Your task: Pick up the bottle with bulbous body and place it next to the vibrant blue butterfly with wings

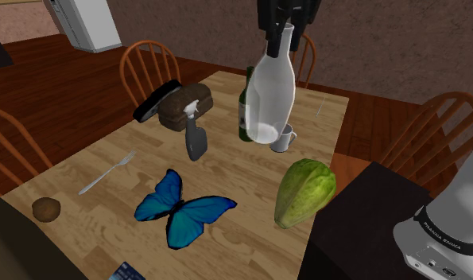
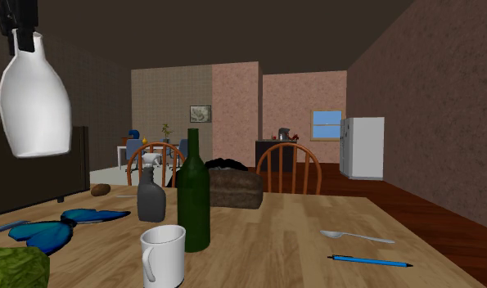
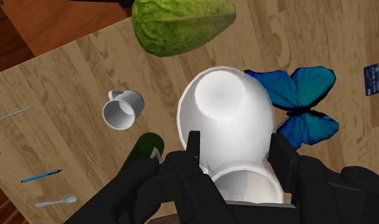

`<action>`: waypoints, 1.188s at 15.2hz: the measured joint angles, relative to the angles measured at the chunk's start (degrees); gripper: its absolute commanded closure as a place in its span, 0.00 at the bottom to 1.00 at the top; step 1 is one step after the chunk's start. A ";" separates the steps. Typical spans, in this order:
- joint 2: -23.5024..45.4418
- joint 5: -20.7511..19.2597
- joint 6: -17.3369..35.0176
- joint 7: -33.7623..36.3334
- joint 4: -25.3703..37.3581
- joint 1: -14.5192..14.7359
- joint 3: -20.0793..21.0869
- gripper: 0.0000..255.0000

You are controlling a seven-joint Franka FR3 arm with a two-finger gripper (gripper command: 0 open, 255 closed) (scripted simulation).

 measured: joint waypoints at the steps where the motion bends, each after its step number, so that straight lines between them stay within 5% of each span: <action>1: 0.64 -0.07 -0.76 1.60 1.39 0.49 1.07 1.00; 9: 7.70 -2.48 -7.01 14.44 14.09 4.80 9.59 1.00; 14: 17.63 -8.40 -12.89 24.31 27.88 10.20 16.04 1.00; 18: 17.87 -8.52 -11.00 26.05 26.05 10.89 16.62 1.00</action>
